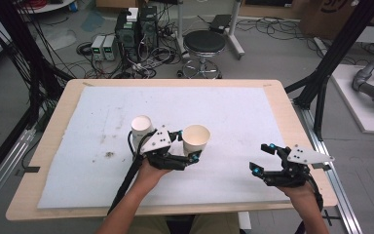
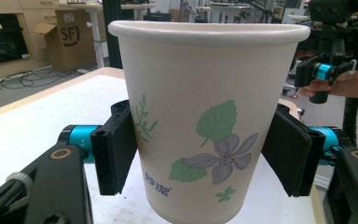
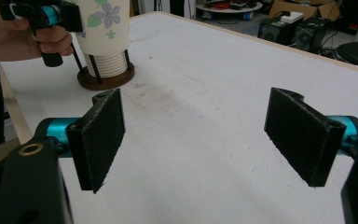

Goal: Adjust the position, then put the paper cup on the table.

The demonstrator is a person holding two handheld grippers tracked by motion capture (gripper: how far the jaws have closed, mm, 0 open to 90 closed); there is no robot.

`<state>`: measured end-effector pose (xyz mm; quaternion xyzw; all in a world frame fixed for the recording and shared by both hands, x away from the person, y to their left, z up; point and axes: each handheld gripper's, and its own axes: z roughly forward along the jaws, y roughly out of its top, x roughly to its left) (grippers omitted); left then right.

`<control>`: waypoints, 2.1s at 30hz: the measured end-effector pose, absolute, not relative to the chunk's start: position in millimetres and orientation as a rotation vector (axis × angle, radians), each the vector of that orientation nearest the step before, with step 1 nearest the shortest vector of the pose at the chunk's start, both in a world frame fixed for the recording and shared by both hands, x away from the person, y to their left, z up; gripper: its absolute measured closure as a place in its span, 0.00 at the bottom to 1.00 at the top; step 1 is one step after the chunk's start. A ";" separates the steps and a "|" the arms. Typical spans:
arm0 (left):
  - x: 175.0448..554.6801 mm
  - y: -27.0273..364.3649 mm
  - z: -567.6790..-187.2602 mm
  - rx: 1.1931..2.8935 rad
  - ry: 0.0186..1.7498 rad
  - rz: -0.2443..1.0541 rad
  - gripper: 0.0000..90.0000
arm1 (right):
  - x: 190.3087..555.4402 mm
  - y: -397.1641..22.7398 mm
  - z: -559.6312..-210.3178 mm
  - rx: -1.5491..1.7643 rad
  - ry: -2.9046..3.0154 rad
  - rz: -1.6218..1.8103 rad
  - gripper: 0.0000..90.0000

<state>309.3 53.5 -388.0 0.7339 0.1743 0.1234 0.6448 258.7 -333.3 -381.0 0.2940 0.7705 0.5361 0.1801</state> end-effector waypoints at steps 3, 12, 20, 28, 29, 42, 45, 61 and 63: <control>311.4 52.9 -386.7 1.659 0.402 0.292 0.34 | 258.8 -334.3 -381.7 0.834 2.175 1.512 0.23; 317.9 48.7 -386.5 1.638 0.427 0.306 0.35 | 256.9 -337.3 -381.5 0.840 2.156 1.505 0.23; 328.0 30.0 -390.1 1.609 0.445 0.341 0.34 | 255.2 -341.8 -383.6 0.851 2.144 1.506 0.23; 345.5 4.9 -399.1 1.605 0.478 0.370 0.35 | 253.9 -343.5 -383.2 0.860 2.134 1.520 0.23; 348.3 3.2 -401.2 1.608 0.485 0.370 0.35 | 253.8 -343.3 -383.3 0.861 2.135 1.522 0.23; 374.2 -15.2 -434.9 1.750 0.585 0.374 0.35 | 254.0 -345.7 -385.9 0.866 2.136 1.517 0.23; 376.1 -19.7 -441.1 1.815 0.596 0.376 0.36 | 254.1 -344.8 -386.3 0.868 2.141 1.516 0.23; 374.4 -26.2 -447.5 1.987 0.654 0.388 0.37 | 252.8 -345.3 -384.8 0.865 2.139 1.518 0.23; 371.9 -26.1 -445.5 2.013 0.651 0.398 0.37 | 252.7 -344.8 -384.8 0.863 2.137 1.520 0.23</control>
